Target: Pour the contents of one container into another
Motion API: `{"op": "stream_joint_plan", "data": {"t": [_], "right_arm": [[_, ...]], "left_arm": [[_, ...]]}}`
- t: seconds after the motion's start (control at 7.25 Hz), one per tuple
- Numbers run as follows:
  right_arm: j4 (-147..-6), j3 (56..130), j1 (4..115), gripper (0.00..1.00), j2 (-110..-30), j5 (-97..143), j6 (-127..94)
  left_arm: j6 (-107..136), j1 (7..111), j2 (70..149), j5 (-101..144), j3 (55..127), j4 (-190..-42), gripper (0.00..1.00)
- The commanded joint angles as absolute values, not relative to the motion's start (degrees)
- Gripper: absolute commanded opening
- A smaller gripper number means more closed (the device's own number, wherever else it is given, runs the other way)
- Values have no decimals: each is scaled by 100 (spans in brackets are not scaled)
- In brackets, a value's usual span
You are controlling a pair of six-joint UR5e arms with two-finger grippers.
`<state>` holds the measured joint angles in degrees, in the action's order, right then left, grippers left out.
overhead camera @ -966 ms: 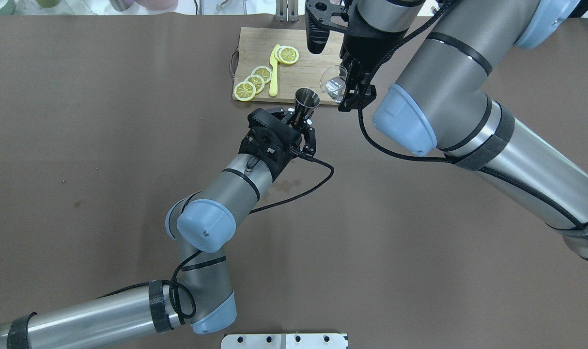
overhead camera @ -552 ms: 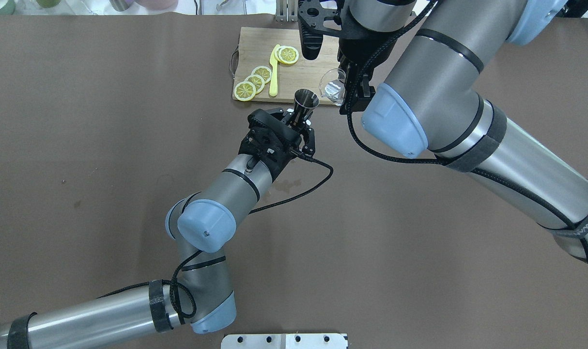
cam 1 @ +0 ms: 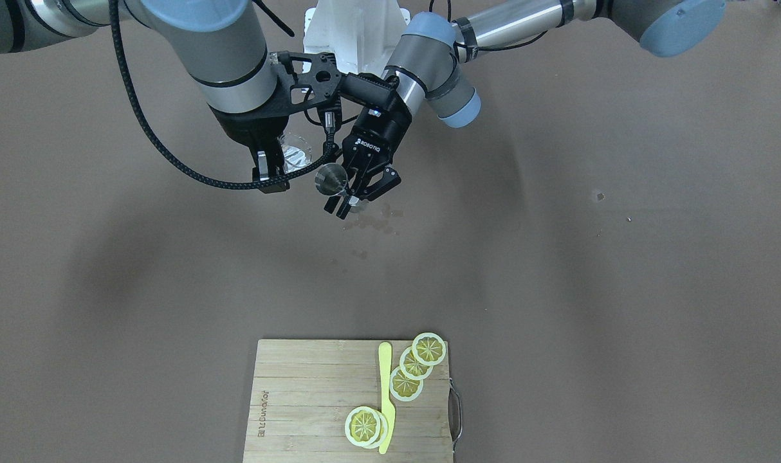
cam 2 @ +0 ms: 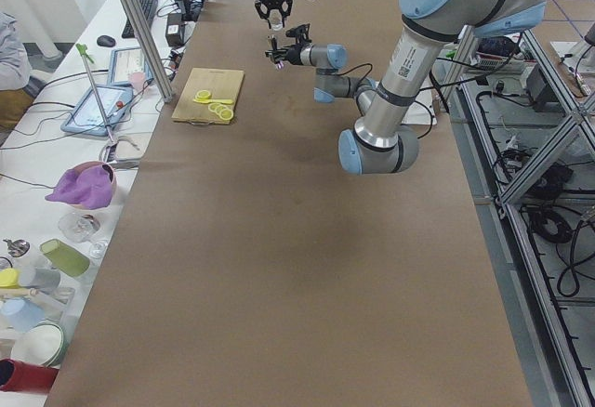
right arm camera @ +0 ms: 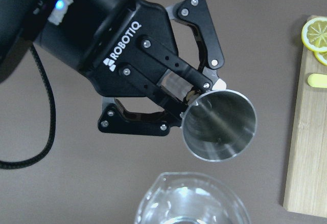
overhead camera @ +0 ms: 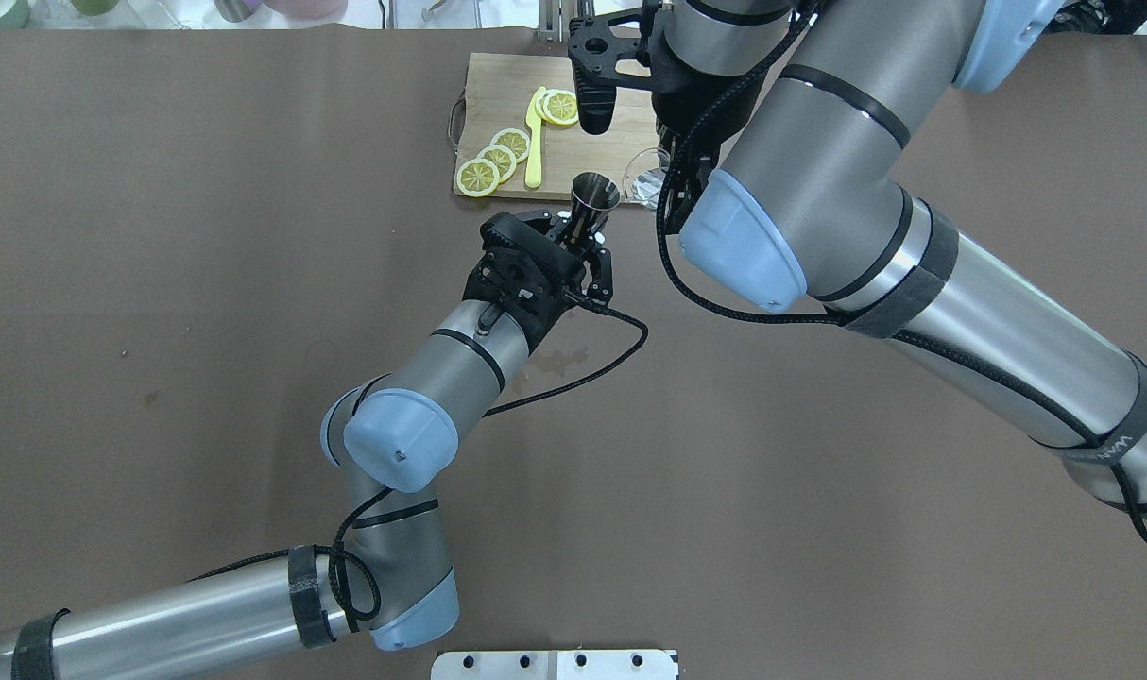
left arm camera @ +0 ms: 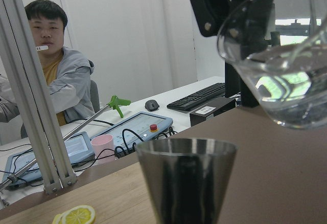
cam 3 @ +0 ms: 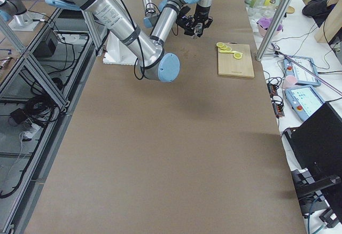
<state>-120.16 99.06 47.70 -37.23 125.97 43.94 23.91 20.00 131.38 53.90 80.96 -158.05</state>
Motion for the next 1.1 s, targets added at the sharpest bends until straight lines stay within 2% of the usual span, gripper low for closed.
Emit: {"op": "stream_joint_plan", "data": {"t": [0.0,0.97], "right_arm": [[-12172,9556,4799,0,-3438,12595,4543],[-12646,9061,4773,0,-2936,12446,4798]], "left_arm": [[2399,2004,13131,5379,8095,-15864,0],[2399,2004,13131,5370,8086,-15873,0]]}}
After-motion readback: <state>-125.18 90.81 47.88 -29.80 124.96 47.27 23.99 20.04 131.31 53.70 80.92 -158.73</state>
